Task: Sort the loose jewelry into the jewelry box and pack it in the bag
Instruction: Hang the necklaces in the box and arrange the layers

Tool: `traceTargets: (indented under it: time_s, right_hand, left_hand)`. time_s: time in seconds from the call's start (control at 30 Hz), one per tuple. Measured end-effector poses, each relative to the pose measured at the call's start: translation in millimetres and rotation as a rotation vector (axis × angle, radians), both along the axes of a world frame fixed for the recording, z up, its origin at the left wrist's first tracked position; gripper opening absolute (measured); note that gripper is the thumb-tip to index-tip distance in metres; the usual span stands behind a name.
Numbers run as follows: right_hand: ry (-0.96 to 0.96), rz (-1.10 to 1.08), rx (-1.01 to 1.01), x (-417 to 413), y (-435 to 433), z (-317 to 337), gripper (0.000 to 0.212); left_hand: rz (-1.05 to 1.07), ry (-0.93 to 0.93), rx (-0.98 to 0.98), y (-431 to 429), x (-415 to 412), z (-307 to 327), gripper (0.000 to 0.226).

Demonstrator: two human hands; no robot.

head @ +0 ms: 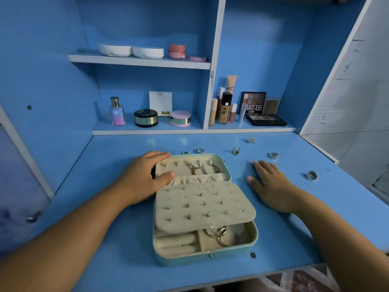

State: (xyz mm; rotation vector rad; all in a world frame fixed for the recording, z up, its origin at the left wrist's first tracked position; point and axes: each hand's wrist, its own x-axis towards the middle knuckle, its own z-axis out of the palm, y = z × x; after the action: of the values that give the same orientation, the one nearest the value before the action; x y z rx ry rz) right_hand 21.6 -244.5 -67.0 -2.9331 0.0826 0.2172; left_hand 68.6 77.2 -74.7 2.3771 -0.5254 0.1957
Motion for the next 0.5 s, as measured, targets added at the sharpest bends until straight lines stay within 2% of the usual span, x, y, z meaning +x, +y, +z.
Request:
traceTargets:
  time_s: [0.13, 0.23, 0.3, 0.37, 0.43, 0.5]
  right_hand:
    - [0.017, 0.137, 0.114, 6, 22, 13, 0.056]
    - [0.016, 0.158, 0.292, 15, 20, 18, 0.048]
    - [-0.084, 0.069, 0.545, 21, 14, 15, 0.037]
    - [-0.316, -0.089, 0.732, 25, 7, 9, 0.034]
    - [-0.491, -0.193, 0.715, 26, 0, 9, 0.034]
    - [-0.528, -0.208, 0.609, 26, -7, 10, 0.026]
  left_hand:
    - [0.006, 0.007, -0.005, 0, 0, 0, 0.079]
    - [0.003, 0.005, -0.005, 1, 1, 0, 0.088]
    - [-0.002, 0.007, -0.012, 2, 2, 0, 0.091]
    - [-0.007, 0.003, -0.016, 2, 3, -1, 0.09]
    - [-0.007, -0.004, -0.022, 2, 3, -2, 0.089]
    - [0.0, -0.004, -0.021, 1, 4, -2, 0.089]
